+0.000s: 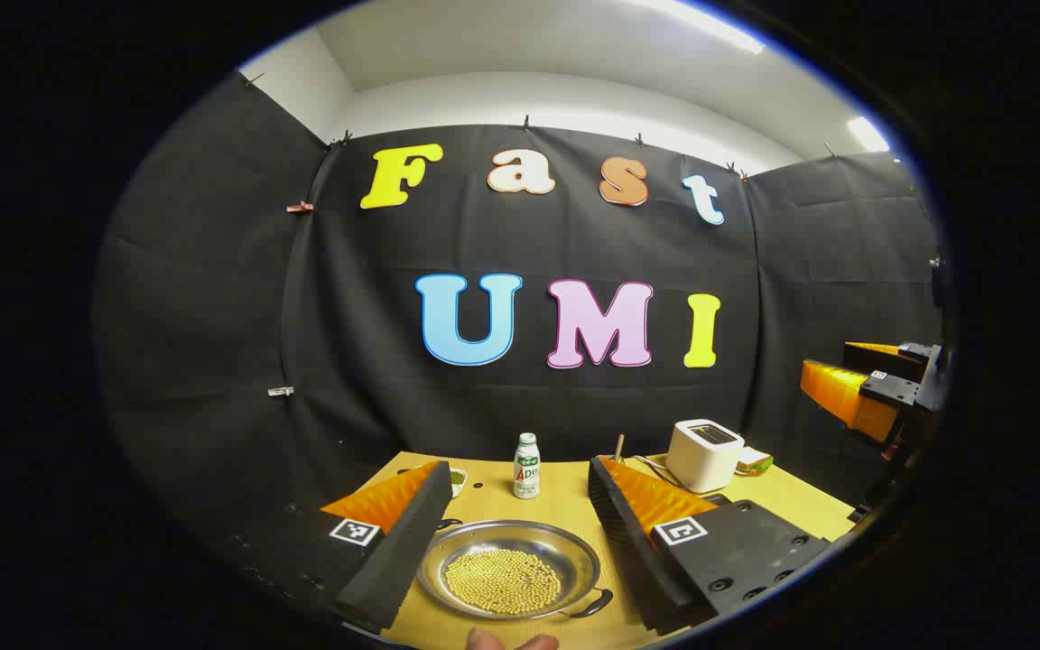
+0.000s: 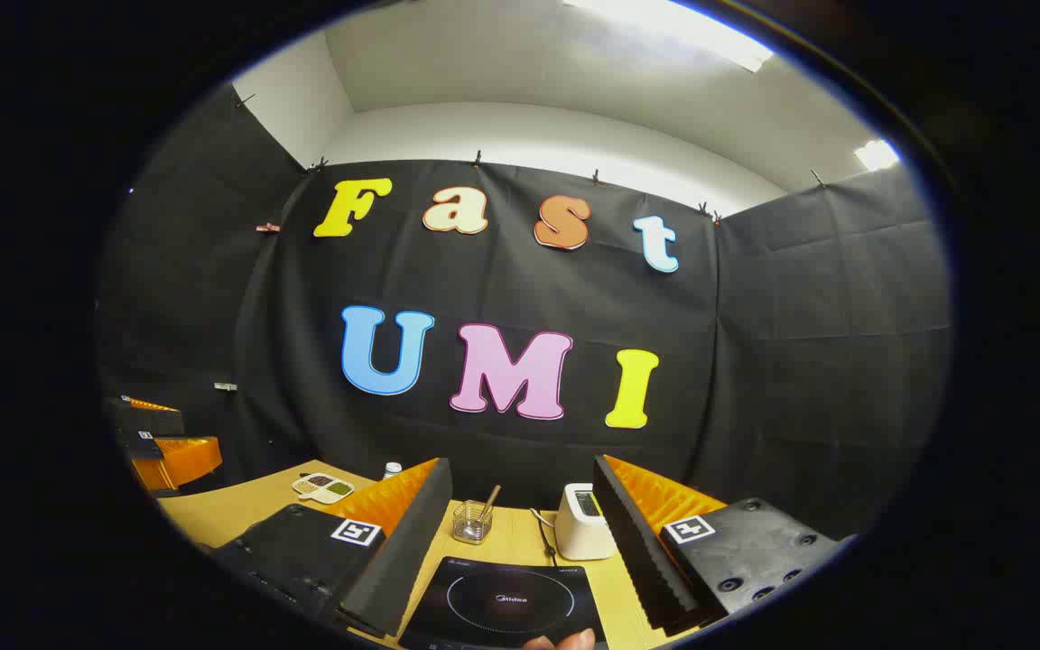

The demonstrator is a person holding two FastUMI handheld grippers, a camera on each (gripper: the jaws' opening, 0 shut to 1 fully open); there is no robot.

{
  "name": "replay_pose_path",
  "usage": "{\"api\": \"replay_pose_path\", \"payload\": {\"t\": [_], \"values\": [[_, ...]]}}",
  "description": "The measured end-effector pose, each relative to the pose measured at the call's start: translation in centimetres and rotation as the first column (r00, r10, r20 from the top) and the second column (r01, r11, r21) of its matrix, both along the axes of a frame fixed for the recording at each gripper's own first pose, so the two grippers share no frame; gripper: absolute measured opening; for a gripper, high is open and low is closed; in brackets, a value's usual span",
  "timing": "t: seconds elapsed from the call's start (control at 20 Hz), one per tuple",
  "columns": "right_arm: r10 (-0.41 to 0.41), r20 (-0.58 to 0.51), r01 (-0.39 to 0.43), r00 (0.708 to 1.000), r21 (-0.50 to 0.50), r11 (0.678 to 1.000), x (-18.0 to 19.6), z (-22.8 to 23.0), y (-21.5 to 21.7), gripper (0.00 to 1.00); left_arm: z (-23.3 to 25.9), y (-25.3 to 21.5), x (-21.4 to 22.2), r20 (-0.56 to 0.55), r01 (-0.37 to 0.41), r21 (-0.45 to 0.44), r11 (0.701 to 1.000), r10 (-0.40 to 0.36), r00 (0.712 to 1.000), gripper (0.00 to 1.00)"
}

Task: First push the handle of the pot to place it horizontally, then grasp the pot with both hands and set it on the induction cooktop.

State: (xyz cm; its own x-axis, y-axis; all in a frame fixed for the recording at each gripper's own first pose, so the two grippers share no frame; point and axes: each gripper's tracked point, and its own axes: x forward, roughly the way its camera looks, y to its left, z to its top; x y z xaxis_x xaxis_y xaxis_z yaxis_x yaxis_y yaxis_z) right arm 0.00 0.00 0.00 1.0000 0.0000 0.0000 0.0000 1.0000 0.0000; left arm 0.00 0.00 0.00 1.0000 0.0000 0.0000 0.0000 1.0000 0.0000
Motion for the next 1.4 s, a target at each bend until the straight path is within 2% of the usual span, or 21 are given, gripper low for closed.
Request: {"api": "replay_pose_path", "payload": {"t": [0.25, 0.55, 0.8, 1.05, 1.25, 1.3, 1.4], "values": [[-0.018, -0.005, 0.017, 1.000, -0.026, 1.000, -0.1, -0.3, -0.1, 0.96, -0.1, -0.5, 0.2, 0.006, 0.020, -0.022, 1.000, -0.019, 1.000, 0.95], [-0.034, -0.006, 0.034, 0.999, 0.002, 0.999, -0.3, -0.4, -0.3, 0.96, -0.3, -0.2, 0.6, -0.005, 0.018, -0.016, 1.000, -0.018, 1.000, 0.95], [-0.051, 0.041, 0.051, 0.998, -0.005, 0.999, -0.4, 0.8, -1.1, 0.98, -0.3, -0.6, 0.5, -0.004, 0.024, -0.007, 1.000, -0.024, 1.000, 0.95], [-0.032, 0.003, 0.032, 0.999, 0.045, 0.998, -0.6, -0.3, -0.4, 0.98, -0.3, -0.7, 0.1, -0.004, 0.024, -0.009, 1.000, -0.024, 1.000, 0.95], [-0.034, 0.018, 0.033, 0.999, 0.028, 0.999, -0.5, 0.1, -0.5, 0.98, 0.1, 0.0, -0.1, 0.008, -0.004, -0.013, 1.000, 0.004, 1.000, 0.95], [-0.030, 0.020, 0.030, 0.999, 0.025, 0.999, -0.4, 0.2, -0.4, 0.98, 0.0, -0.3, -0.1, 0.009, 0.012, -0.012, 1.000, -0.012, 1.000, 0.95], [-0.025, 0.016, 0.025, 1.000, 0.024, 0.999, -0.4, 0.0, -0.3, 0.98, 0.1, -0.6, -0.5, 0.007, 0.042, 0.008, 0.999, -0.042, 0.999, 0.59]]}}
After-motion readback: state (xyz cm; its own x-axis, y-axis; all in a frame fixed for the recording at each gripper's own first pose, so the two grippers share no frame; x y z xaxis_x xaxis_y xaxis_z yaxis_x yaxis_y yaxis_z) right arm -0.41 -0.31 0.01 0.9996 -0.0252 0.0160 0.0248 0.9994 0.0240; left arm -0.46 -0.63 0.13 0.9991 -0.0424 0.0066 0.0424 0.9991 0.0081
